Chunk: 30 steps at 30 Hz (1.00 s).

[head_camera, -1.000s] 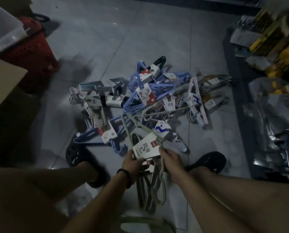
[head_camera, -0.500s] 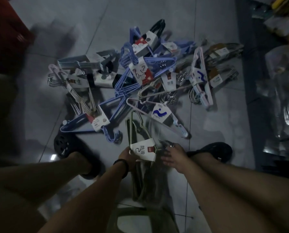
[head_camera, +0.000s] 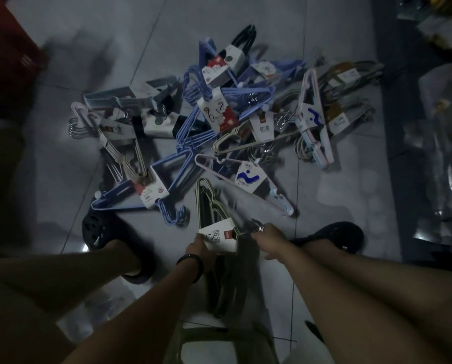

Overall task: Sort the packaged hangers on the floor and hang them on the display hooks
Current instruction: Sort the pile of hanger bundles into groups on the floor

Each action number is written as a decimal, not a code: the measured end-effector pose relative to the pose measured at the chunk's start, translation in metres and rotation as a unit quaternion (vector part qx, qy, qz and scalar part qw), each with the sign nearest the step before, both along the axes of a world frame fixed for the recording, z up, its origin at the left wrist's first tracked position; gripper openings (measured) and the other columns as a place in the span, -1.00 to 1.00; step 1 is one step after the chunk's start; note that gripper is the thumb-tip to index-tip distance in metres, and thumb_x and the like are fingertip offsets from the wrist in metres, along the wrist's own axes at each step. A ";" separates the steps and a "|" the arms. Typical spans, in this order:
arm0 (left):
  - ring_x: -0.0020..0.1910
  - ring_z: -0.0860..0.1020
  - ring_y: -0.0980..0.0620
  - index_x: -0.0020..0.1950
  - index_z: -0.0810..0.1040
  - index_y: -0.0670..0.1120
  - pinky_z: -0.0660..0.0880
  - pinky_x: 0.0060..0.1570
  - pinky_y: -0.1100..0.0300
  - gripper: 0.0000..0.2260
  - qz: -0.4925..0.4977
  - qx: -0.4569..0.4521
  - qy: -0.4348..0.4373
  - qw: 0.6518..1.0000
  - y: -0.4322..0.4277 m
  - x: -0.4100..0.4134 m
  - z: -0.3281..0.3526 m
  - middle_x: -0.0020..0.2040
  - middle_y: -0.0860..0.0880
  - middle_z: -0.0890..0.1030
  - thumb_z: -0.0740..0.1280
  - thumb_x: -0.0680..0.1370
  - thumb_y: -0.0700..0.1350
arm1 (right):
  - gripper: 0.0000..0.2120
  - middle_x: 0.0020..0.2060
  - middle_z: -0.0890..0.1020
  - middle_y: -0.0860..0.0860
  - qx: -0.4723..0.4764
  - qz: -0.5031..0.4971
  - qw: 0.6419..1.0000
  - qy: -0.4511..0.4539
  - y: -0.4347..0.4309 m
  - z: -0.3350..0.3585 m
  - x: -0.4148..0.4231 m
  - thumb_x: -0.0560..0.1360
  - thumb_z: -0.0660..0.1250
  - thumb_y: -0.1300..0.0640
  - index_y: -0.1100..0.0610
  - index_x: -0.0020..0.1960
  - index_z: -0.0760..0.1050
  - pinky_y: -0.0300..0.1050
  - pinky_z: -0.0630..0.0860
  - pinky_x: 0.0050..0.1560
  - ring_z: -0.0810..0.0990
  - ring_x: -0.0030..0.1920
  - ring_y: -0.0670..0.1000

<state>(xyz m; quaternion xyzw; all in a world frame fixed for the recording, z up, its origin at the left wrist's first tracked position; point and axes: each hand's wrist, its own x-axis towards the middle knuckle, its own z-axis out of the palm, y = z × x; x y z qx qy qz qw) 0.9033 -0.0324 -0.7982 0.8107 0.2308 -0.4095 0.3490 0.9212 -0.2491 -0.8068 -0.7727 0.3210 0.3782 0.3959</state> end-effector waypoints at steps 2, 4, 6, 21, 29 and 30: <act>0.27 0.53 -0.14 0.54 0.34 -0.04 0.54 0.25 0.00 -0.50 -0.073 0.032 -0.025 0.996 -0.003 0.002 0.020 0.39 -0.16 0.51 0.35 0.61 -0.06 | -0.73 0.09 0.59 0.12 -0.017 0.061 0.998 -0.005 -0.013 0.023 0.007 0.57 0.35 -0.02 0.10 0.19 0.49 0.01 0.60 -0.21 0.62 0.05 0.15; 0.35 0.51 -0.14 0.57 0.35 -0.05 0.49 0.32 0.04 -0.51 -0.152 0.058 -0.055 0.985 -0.009 0.005 0.050 0.46 -0.15 0.47 0.32 0.64 -0.02 | -0.88 -0.02 0.60 0.11 -0.028 0.092 0.995 -0.038 -0.027 0.049 0.017 0.62 0.30 0.05 0.10 0.01 0.52 0.12 0.62 -0.05 0.60 -0.03 0.11; 0.39 0.50 -0.12 0.56 0.38 -0.03 0.46 0.32 0.07 -0.55 -0.203 0.063 -0.083 0.974 -0.015 0.008 0.078 0.49 -0.13 0.45 0.29 0.67 0.00 | -0.91 -0.09 0.61 0.14 -0.030 0.081 0.993 -0.077 -0.040 0.076 0.025 0.61 0.30 0.08 0.07 0.00 0.54 0.08 0.62 -0.03 0.60 -0.09 0.14; 0.65 -0.13 -0.24 0.63 0.10 0.20 0.05 0.60 -0.23 -0.30 -0.337 0.143 -0.172 0.914 -0.077 0.085 0.014 0.69 -0.10 -0.10 0.37 0.57 0.11 | -0.64 0.27 0.64 0.18 -0.117 0.049 0.983 -0.131 -0.054 0.021 0.088 0.60 0.38 0.06 0.18 0.35 0.55 -0.13 0.44 0.02 0.63 0.24 0.21; 0.62 -0.34 -0.22 0.67 -0.19 0.12 -0.20 0.59 -0.27 -0.25 -0.338 0.189 -0.157 0.908 -0.084 0.088 -0.081 0.65 -0.16 -0.32 0.23 0.65 0.12 | -0.67 0.04 0.59 0.07 -0.161 0.198 0.961 -0.108 -0.044 -0.049 0.168 0.63 0.39 0.06 0.16 0.32 0.44 -0.01 0.49 -0.02 0.57 0.01 0.11; 0.63 -0.31 -0.21 0.68 -0.17 0.10 -0.15 0.60 -0.27 -0.25 -0.336 0.193 -0.160 0.908 -0.084 0.085 -0.087 0.66 -0.16 -0.28 0.26 0.65 0.09 | -0.74 0.02 0.59 0.07 -0.163 0.211 0.959 -0.099 -0.045 -0.053 0.172 0.65 0.35 0.11 0.16 0.30 0.46 -0.03 0.45 -0.05 0.56 -0.01 0.12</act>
